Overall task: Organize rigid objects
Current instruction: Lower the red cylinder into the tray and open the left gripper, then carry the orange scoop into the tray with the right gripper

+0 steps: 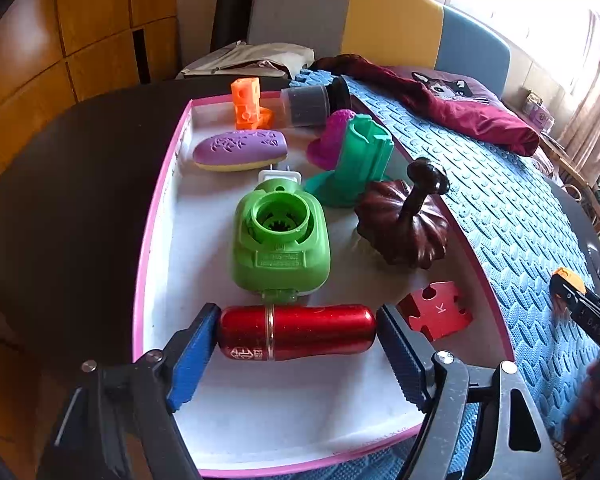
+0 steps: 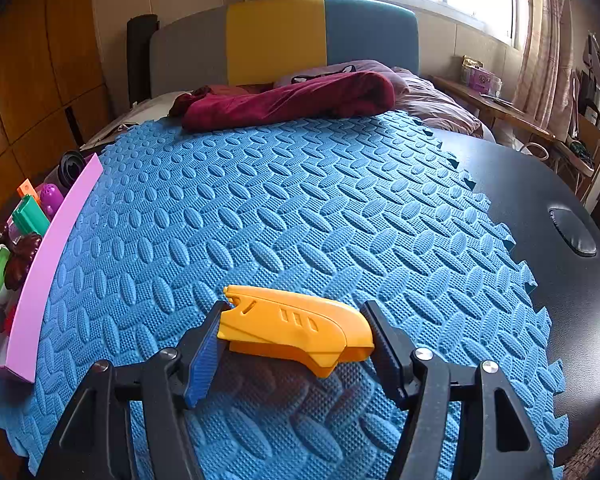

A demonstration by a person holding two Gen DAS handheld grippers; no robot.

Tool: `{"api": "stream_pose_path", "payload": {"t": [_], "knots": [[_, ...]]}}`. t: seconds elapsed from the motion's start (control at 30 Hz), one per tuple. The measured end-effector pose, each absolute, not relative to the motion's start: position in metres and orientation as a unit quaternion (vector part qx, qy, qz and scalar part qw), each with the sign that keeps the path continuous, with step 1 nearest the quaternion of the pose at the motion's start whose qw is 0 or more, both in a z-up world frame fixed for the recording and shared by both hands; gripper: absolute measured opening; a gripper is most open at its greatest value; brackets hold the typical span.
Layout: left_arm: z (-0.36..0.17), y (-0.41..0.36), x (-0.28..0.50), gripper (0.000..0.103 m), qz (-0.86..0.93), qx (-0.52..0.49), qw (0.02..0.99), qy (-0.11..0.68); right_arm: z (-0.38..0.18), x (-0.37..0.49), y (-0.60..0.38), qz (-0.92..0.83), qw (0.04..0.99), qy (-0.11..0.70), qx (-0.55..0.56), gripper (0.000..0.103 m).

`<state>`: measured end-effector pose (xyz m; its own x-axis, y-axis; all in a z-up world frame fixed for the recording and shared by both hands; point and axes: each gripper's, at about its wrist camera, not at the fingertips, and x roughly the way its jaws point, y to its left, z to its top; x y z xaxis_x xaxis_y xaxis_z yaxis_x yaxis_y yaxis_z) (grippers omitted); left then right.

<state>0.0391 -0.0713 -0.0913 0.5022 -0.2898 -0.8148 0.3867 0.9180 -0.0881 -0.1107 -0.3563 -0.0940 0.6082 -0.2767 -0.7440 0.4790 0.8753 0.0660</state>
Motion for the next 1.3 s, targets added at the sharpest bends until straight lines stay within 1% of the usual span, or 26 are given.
{"api": "stream_pose_path", "payload": {"t": [0.1, 0.4, 0.8, 1.0, 1.3], "knots": [[-0.085, -0.07, 0.035, 0.082, -0.196, 0.051, 0.87, 0.449, -0.094, -0.111, -0.356, -0.213, 0.887, 0.388, 0.13, 0.067], [-0.058, -0.06, 0.027, 0.084, -0.188, 0.042, 0.89, 0.414, -0.094, -0.111, -0.356, -0.213, 0.887, 0.388, 0.13, 0.067], [-0.038, -0.026, 0.028, 0.084, -0.148, 0.015, 0.907, 0.394, -0.088, -0.111, -0.353, -0.203, 0.889, 0.387, 0.136, 0.067], [-0.034, -0.015, 0.028, 0.085, -0.133, 0.007, 0.912, 0.387, -0.072, -0.105, -0.323, -0.162, 0.904, 0.375, 0.124, 0.067], [-0.031, -0.004, 0.025, 0.087, -0.123, 0.001, 0.917, 0.38, -0.034, -0.081, -0.253, -0.052, 0.93, 0.351, 0.098, 0.066]]}}
